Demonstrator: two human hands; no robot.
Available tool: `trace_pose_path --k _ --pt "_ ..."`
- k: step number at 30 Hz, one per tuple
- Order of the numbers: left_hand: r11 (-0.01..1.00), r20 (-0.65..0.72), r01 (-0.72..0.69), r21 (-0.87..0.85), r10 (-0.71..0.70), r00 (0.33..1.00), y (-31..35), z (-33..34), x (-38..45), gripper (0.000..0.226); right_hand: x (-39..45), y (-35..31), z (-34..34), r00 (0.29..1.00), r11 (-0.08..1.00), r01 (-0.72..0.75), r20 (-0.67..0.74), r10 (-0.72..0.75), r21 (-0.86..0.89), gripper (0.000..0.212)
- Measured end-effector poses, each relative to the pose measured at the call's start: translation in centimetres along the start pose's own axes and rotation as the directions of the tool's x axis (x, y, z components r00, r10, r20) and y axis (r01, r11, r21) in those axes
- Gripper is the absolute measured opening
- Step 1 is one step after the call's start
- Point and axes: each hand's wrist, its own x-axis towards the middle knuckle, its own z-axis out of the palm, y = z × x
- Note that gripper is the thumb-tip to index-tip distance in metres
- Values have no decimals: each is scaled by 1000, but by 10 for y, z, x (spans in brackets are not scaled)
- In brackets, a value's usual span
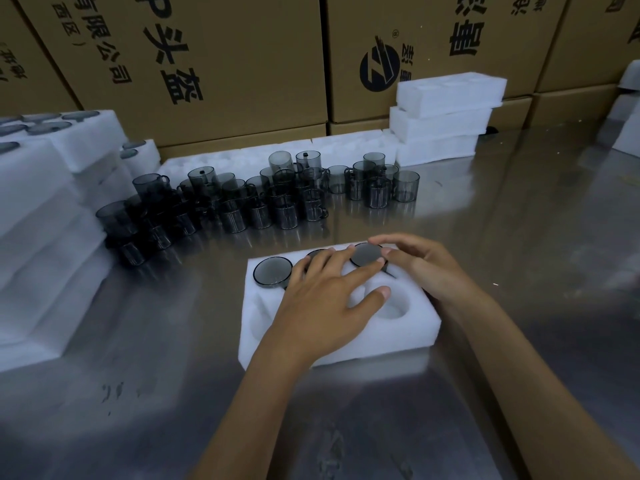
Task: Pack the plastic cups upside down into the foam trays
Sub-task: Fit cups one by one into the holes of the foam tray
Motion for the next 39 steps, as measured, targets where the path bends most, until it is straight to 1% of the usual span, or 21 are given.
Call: trace_pose_path --k 6,7,8,9,10,11,13,15,17,19,21,23,25,26,28,30,31,33,36,38,39 --pt "1000 4 -8 -13 8 1000 1 -1 -1 47 0 6 -1 997 994 -70 24 69 81 23" --pt "994 -8 -10 -113 9 1000 1 -4 -1 45 1 7 0 996 991 -85 25 83 105 22" --pt "959 -36 -5 -285 -5 999 0 -9 -1 43 2 7 1 995 985 -100 18 99 144 21" --pt "885 -74 -7 -466 -31 997 -2 -15 0 41 4 8 1 993 973 -117 2 119 196 20" --pt "817 -121 -16 -577 -66 990 -6 -21 2 38 6 8 1 989 960 -133 -26 144 246 19" --pt "800 -182 -24 -599 -106 978 -13 -28 8 36 8 8 1 984 946 -145 -59 169 290 20" --pt "858 -272 16 -514 -181 945 -30 -40 30 32 12 9 0 970 921 -153 -124 209 359 23" --pt "907 -264 126 -403 -247 932 -50 -45 62 30 16 10 -2 958 909 -153 -169 233 388 22" --pt "926 -158 260 -272 -310 938 -70 -45 95 33 18 11 1 951 915 -159 -192 242 370 20" --pt "933 -23 340 -118 -345 938 -82 -38 126 38 22 13 1 948 925 -176 -195 251 337 22" --pt "934 60 353 48 -355 933 -90 -29 144 38 23 14 3 942 926 -199 -196 271 322 22" --pt "935 41 325 143 -334 942 -92 -19 156 29 26 15 2 940 921 -208 -192 282 330 21" --pt "945 -65 296 138 -290 955 -95 -12 160 19 28 16 1 941 918 -215 -181 286 332 17" --pt "952 -123 284 113 -270 955 -96 -10 160 22 28 16 1 942 920 -221 -173 288 325 15" --pt "958 -185 269 98 -248 951 -96 -8 160 40 29 15 2 943 928 -236 -162 291 288 13" --pt "943 -144 268 195 -243 959 -95 -8 163 58 28 15 3 945 942 -243 -163 284 231 14" --pt "930 -110 266 254 -245 963 -95 -9 164 58 27 14 3 947 949 -239 -165 275 207 15" --pt "920 -91 258 294 -242 966 -94 -11 165 46 25 13 4 953 957 -229 -161 258 181 16" --pt "946 -134 227 233 -200 971 -92 -15 162 24 23 12 3 950 956 -245 -158 271 162 17" --pt "965 -103 159 208 -140 985 -86 -20 154 19 21 9 2 945 952 -233 -185 270 199 16" --pt "976 -93 118 181 -102 990 -82 -24 149 18 20 6 3 948 967 -187 -225 223 171 14"
